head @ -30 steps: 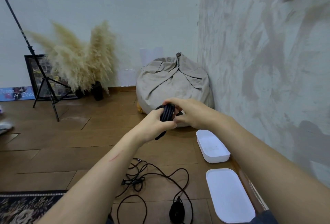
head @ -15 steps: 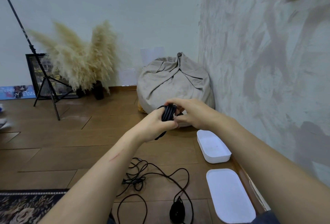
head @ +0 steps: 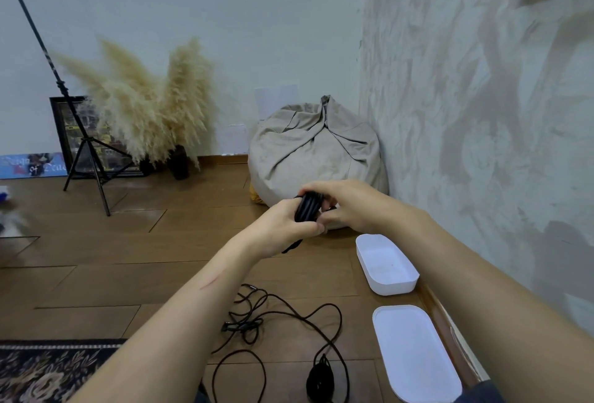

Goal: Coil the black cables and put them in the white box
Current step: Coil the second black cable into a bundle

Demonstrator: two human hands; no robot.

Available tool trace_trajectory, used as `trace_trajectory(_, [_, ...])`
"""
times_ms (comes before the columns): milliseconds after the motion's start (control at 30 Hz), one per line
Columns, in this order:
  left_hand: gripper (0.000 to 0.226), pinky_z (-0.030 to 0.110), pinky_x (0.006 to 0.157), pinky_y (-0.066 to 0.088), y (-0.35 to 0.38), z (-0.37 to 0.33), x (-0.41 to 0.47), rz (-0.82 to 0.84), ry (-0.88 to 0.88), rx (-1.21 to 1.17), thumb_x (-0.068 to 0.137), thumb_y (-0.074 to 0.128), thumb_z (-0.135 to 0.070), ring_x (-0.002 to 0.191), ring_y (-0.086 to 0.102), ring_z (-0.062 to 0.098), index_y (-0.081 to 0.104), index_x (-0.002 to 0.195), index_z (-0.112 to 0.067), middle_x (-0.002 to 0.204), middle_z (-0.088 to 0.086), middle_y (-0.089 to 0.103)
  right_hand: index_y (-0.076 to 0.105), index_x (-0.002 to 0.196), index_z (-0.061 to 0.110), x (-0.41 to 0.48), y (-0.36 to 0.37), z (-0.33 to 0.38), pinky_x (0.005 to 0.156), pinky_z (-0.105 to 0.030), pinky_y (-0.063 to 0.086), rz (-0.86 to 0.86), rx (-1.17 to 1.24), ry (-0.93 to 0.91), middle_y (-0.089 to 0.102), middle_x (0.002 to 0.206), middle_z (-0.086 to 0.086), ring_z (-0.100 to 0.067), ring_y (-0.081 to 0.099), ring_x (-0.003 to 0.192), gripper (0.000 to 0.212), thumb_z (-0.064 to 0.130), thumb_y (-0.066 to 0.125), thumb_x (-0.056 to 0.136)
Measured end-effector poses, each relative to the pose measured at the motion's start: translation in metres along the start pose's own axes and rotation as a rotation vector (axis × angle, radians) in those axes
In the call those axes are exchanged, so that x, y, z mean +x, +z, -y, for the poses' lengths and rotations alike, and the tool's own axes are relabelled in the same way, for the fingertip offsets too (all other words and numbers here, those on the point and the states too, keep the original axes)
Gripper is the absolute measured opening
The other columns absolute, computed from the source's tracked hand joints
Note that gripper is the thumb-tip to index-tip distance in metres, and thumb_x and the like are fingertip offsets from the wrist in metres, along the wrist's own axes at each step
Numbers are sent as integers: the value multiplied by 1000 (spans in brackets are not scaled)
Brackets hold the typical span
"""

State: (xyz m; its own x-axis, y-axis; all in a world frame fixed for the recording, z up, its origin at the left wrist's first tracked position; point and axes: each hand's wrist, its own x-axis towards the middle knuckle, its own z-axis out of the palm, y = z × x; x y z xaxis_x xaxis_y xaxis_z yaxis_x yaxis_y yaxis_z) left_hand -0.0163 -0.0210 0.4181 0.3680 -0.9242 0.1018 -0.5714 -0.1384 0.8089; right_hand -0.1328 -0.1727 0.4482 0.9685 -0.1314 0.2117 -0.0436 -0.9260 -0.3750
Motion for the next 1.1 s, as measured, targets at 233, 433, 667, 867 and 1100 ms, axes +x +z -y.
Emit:
trace_trajectory(233, [15,30,56,36,8,-3,1,-194,55,90,88,73,-33,58,45,11,62,91,-23,68,-7,54,56,128,40,-1,-5,-2,79,-29,45,-63,-28,3,62,93,13,-7,56,86,48,25,69,84])
trace_trajectory(433, [25,30,55,34,11,-7,0,-271,94,160,88,71,-37,58,44,11,64,91,-13,68,-3,55,58,129,36,-4,-9,-1,86,-34,48,-87,-52,-13,65,97,9,-9,58,90,45,21,69,88])
trace_trajectory(667, [20,20,55,38,17,-13,-1,-267,89,193,93,69,-40,63,54,5,60,105,-26,79,-7,63,56,131,37,-6,-18,-5,81,-29,43,-46,-72,42,62,93,9,-11,56,88,47,24,70,88])
trace_trajectory(867, [37,34,87,41,14,-15,0,-340,84,376,95,62,-50,101,44,17,62,122,-25,102,-5,50,58,126,37,-9,-15,-7,85,-35,48,-128,-40,21,67,96,6,-13,61,92,43,24,70,87])
trace_trajectory(1100, [24,36,73,51,5,-12,-1,-300,97,147,97,62,-46,85,63,14,66,108,-24,94,0,69,55,136,40,-7,1,-9,82,-27,43,-313,48,42,67,91,19,-11,56,92,51,36,72,89])
